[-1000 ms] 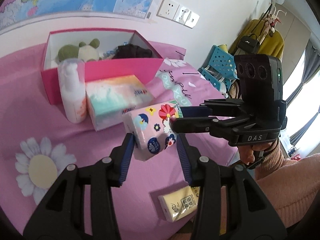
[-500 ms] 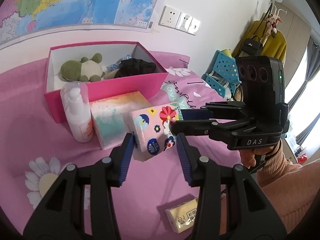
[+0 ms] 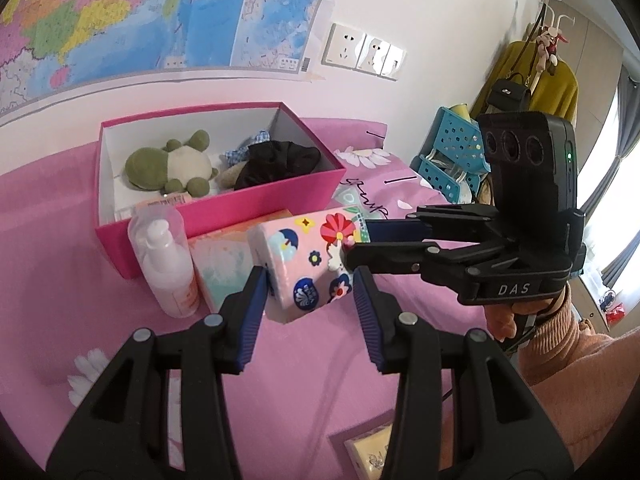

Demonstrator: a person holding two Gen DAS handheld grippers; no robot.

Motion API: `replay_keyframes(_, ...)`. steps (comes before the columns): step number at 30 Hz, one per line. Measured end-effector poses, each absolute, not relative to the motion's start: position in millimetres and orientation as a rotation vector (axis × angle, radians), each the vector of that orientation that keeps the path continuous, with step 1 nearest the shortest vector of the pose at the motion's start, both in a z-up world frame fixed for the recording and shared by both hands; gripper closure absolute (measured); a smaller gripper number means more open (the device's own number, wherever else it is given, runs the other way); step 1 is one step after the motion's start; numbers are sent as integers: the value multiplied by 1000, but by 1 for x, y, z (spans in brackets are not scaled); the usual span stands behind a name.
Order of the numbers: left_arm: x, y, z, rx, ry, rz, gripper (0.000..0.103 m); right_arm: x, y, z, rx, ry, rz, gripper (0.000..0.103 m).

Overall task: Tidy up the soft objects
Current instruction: 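Carry the floral tissue pack over the pink box with the right tool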

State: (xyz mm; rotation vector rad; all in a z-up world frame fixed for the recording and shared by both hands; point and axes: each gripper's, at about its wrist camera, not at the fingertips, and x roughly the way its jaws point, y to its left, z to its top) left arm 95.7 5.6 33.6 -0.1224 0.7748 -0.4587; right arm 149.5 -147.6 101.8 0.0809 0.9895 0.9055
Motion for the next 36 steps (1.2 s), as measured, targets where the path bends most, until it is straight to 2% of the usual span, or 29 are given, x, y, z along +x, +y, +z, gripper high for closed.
replay_keyframes(36, 138, 4, 45, -92, 768, -407, 57, 193, -147, 107, 116, 930, 894, 74)
